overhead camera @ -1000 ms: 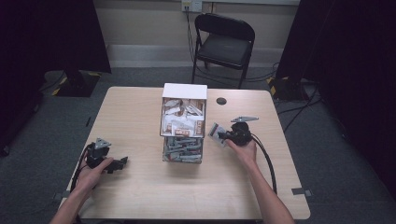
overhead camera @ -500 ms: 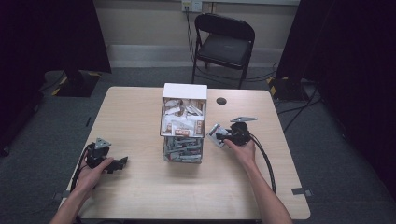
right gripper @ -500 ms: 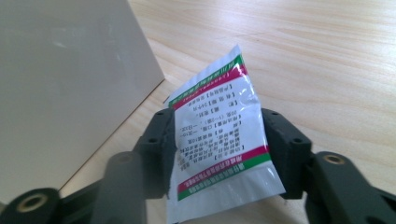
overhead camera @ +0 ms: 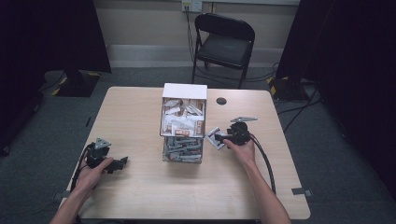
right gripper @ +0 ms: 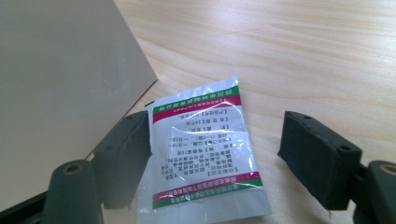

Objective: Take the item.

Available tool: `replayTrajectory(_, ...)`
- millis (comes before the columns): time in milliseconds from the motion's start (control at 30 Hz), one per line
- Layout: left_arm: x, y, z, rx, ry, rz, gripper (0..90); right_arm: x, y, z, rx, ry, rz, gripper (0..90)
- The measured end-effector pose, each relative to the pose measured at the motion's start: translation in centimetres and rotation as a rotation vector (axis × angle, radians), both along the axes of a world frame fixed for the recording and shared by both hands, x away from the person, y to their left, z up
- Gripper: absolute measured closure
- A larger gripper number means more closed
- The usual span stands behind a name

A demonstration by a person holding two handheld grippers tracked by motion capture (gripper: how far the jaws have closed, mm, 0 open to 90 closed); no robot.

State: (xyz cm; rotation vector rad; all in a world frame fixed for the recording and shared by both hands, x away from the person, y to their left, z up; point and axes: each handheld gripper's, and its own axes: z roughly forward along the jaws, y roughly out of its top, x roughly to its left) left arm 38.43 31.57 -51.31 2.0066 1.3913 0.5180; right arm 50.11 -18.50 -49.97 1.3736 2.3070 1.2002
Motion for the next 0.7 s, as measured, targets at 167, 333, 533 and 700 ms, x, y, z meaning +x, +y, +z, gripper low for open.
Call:
replayTrajectory(167, 0.0, 0.0, 0.0, 0.0, 0.0, 0.0, 0.0, -0.1, -0.3, 0.4, -0.001, -0.006, -0.012, 19.9)
replayTrajectory(333, 0.0, 0.0, 0.0, 0.0, 0.0, 0.0, 0.0, -0.3, -1.0, 1.1, 0.021, -0.002, -0.025, 15.1)
replayTrajectory(533, 0.0, 0.0, 0.0, 0.0, 0.0, 0.0, 0.0, -0.9, -1.5, 2.2, 0.022, -0.012, -0.036, 15.2)
replayTrajectory(700, 0.0, 0.0, 0.0, 0.0, 0.0, 0.0, 0.0, -1.5, -1.9, 3.2, 0.003, -0.014, -0.055, 15.8)
